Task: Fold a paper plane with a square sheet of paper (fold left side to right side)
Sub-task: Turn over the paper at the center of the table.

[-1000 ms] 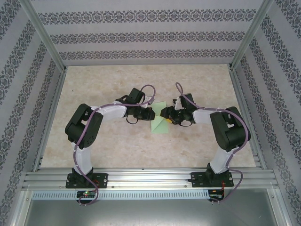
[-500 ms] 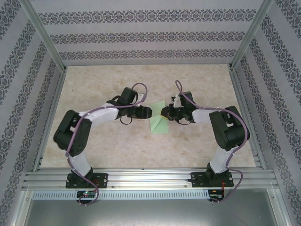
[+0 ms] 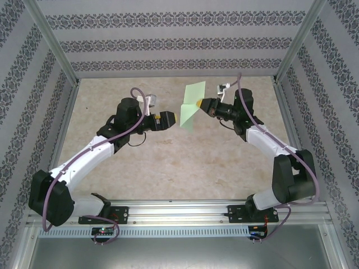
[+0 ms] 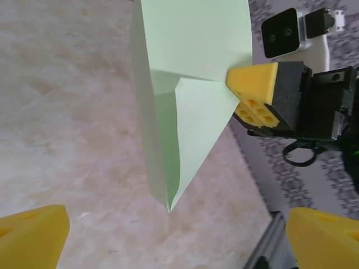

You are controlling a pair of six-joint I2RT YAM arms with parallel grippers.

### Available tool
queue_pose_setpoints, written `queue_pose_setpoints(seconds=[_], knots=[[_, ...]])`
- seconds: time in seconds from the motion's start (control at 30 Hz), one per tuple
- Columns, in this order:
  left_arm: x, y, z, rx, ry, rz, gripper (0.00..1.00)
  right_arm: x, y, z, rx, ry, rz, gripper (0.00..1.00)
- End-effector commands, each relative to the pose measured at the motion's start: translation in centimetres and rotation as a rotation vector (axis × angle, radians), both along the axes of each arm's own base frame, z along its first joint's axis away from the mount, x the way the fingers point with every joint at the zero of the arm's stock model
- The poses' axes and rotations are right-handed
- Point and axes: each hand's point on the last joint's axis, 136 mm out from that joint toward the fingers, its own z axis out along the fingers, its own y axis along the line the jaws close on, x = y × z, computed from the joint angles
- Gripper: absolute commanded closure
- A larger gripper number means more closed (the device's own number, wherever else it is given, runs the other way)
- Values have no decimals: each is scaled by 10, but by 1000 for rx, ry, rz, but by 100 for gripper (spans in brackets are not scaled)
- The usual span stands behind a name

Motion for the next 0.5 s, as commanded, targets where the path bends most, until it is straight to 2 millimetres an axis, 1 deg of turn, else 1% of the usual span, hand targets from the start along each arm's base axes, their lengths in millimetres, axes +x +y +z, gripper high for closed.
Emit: queue_pose_setpoints(seconds=[0.0,0.1,0.2,0.27,0.37,0.47], knots=[[-4,-14,45,-182,-36,-79,0,-13,5,68,101,-131,63,93],[-7,-22,62,-248,-50,-130,0,-23,9,96,147,-170,91,92],[-11,-28,77,-326,-63,-184,0,-32,16,112,171,-188,124,92],[-13,-32,85,-369,-67,-215,3,-38,21,119,185,-192,147,91],[-17,-35,94,-424,-72,-256,12,-45,28,127,206,-198,170,91],[-20,-36,99,-445,-77,-274,26,-48,31,131,218,-200,178,91]])
